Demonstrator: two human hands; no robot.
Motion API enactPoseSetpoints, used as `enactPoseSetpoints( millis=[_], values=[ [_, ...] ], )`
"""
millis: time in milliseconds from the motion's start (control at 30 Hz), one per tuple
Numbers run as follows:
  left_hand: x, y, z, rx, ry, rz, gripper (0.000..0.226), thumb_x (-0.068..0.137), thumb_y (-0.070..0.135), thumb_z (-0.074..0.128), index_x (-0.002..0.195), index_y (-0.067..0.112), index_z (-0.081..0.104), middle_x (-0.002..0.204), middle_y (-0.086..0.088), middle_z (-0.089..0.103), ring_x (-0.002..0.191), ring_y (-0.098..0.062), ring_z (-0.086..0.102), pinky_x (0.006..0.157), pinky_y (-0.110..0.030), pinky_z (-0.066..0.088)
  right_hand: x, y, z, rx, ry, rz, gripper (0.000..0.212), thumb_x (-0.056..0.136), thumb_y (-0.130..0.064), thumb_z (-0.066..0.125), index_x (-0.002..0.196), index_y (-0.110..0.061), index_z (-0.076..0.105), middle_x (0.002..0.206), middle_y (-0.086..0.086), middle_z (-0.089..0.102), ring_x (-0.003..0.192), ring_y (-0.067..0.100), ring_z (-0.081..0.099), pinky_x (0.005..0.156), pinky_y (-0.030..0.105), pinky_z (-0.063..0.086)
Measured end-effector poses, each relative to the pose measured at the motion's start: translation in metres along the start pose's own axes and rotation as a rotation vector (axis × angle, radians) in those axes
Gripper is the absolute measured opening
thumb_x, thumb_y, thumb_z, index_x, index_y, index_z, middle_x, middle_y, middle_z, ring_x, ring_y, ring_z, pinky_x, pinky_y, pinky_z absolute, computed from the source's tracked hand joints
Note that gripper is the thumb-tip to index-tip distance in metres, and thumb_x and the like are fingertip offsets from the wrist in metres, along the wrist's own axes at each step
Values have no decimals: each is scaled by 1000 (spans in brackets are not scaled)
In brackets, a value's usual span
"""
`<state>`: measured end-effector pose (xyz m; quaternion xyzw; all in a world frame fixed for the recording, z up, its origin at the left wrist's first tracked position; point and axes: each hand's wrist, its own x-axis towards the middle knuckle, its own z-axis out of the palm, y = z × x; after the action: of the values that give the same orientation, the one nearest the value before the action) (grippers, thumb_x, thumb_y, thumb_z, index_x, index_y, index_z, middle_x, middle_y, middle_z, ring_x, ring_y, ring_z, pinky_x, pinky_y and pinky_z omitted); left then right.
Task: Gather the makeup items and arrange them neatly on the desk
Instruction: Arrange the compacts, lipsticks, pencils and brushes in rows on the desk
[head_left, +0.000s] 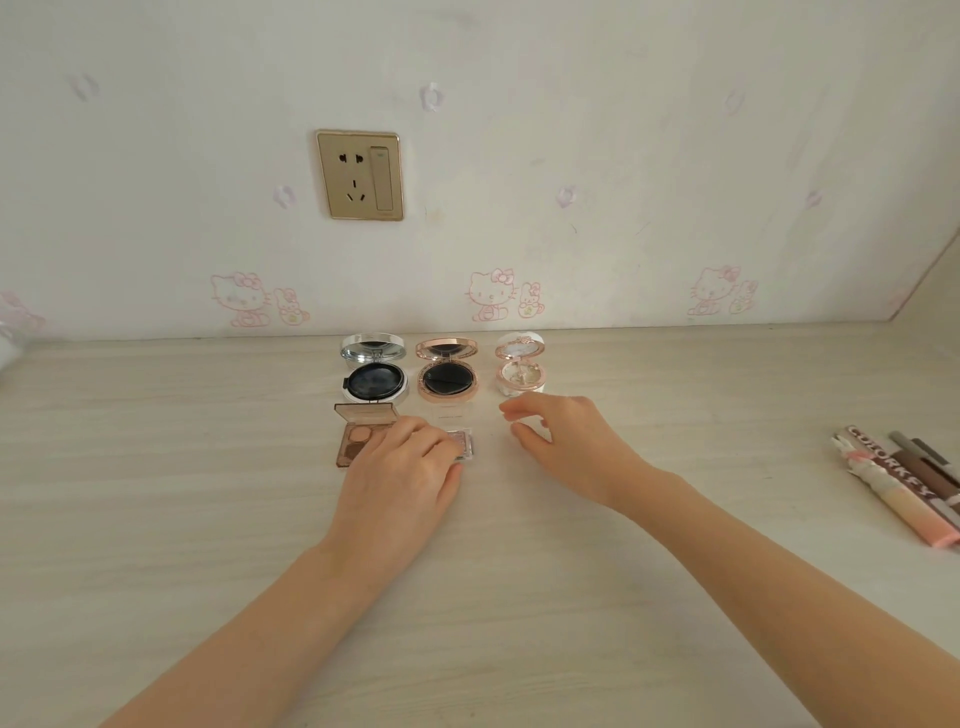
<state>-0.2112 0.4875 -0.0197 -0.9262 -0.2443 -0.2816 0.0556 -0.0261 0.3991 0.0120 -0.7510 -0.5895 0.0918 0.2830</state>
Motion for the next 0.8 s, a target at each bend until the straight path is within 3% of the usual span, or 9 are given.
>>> enactPoseSetpoints(
  millis=[233,400,600,800],
  values=[
    [8,48,8,-153,-2,112,31,89,27,43,91,19,72,92,9,71,98,-15,62,77,-31,55,-56,25,-32,-273,-5,86,39,99,-31,43,138,-25,46,141,-4,47,135,11,35,106,31,36],
    [25,94,20,-224,-76,175,38,89,29,39,100,18,74,102,7,72,101,-19,66,76,-31,58,-103,50,-62,-379,62,147,40,100,-31,42,139,-25,43,145,-5,42,141,8,24,106,27,32],
    [56,161,30,-327,-105,243,30,89,24,49,106,18,72,104,7,72,104,-19,65,78,-28,55,-153,90,-98,-456,181,202,35,95,-24,54,129,-17,56,132,-1,56,134,20,41,107,27,31],
    [89,236,47,-478,-206,290,33,99,23,45,128,18,59,128,5,61,126,-15,45,98,-31,42,-201,131,-137,-482,285,303,34,92,-22,57,126,-17,59,121,0,60,122,22,49,92,32,44]
  ],
)
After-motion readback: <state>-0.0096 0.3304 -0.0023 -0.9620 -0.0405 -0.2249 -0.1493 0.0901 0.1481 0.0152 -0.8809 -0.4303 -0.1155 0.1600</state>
